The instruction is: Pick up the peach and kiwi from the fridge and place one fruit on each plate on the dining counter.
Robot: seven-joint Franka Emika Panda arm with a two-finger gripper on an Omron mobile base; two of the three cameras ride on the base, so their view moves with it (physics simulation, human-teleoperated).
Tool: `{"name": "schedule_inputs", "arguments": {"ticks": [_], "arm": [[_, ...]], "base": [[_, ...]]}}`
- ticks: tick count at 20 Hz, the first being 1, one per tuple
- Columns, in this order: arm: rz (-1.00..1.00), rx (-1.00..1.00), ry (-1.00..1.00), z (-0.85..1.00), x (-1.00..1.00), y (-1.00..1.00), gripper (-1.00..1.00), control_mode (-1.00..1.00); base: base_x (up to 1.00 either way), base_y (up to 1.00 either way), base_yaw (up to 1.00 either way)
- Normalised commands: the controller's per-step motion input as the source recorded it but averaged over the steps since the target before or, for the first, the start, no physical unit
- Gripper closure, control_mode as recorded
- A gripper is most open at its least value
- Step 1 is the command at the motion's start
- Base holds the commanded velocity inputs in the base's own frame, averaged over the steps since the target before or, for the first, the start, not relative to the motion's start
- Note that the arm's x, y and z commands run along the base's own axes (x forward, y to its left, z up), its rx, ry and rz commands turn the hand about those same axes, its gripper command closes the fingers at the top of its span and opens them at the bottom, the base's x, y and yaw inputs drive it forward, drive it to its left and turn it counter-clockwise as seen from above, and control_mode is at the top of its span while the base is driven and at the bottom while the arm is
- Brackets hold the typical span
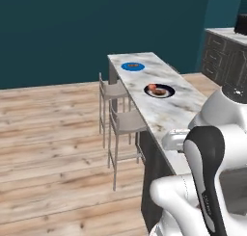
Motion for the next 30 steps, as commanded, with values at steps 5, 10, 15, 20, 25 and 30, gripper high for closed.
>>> {"name": "schedule_inputs", "arguments": {"ticks": [5,10,15,20,25,30], "arm": [[0.0,0.0,0.0,0.0,0.0,0.0,1.0,1.0],[0.0,0.0,0.0,0.0,0.0,0.0,1.0,1.0],[0.0,0.0,0.0,0.0,0.0,0.0,1.0,1.0],[0.0,0.0,0.0,0.0,0.0,0.0,1.0,1.0],[0.0,0.0,0.0,0.0,0.0,0.0,1.0,1.0],[0.0,0.0,0.0,0.0,0.0,0.0,1.0,1.0]], "base": [[0.12,1.0,0.17],[-0.67,1.0,0.63],[0.73,0.54,0.2],[1.0,0.07,-0.03],[1.0,0.02,-0.3],[1.0,0.54,-0.46]]}}
